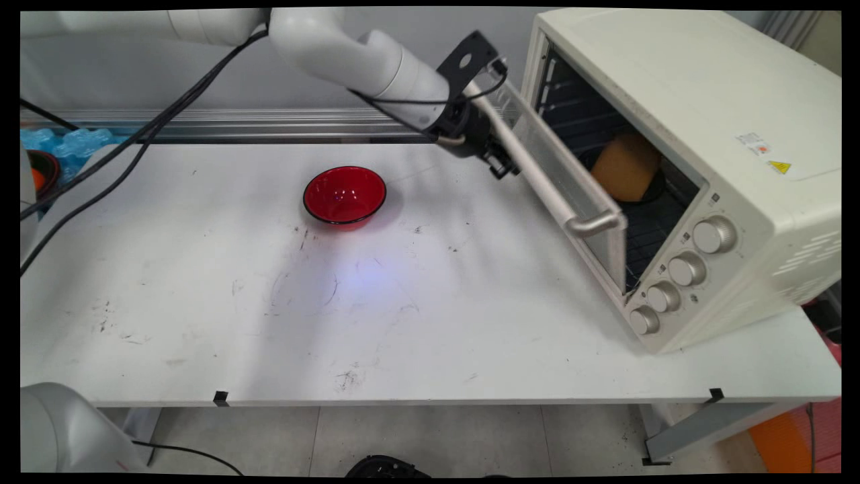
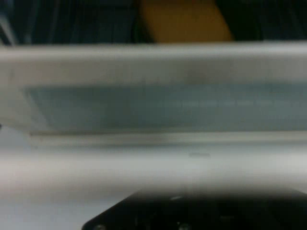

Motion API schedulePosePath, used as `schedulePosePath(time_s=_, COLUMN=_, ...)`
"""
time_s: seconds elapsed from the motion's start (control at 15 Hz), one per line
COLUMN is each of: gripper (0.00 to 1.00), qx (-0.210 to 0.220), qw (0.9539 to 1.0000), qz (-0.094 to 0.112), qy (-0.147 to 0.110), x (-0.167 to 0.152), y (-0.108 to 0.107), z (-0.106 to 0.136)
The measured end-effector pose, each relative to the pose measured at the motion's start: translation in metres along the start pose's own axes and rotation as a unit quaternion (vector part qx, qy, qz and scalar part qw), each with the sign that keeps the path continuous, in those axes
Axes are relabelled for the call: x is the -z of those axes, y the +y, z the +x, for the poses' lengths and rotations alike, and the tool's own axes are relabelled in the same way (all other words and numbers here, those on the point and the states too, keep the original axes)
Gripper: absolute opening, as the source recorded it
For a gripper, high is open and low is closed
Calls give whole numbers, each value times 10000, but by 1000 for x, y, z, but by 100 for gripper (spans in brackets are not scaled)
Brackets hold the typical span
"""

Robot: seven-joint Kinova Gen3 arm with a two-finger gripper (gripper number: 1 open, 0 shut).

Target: Close the oven

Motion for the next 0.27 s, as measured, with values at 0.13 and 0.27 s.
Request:
schedulePosePath(time_s=0.13, gripper=0, qx=-15, qw=9999, qz=13, qy=124, x=3, y=-3, z=13)
schedulePosePath(time_s=0.27, gripper=0, qx=-26, qw=9998, qz=18, qy=220, x=7, y=-5, z=25)
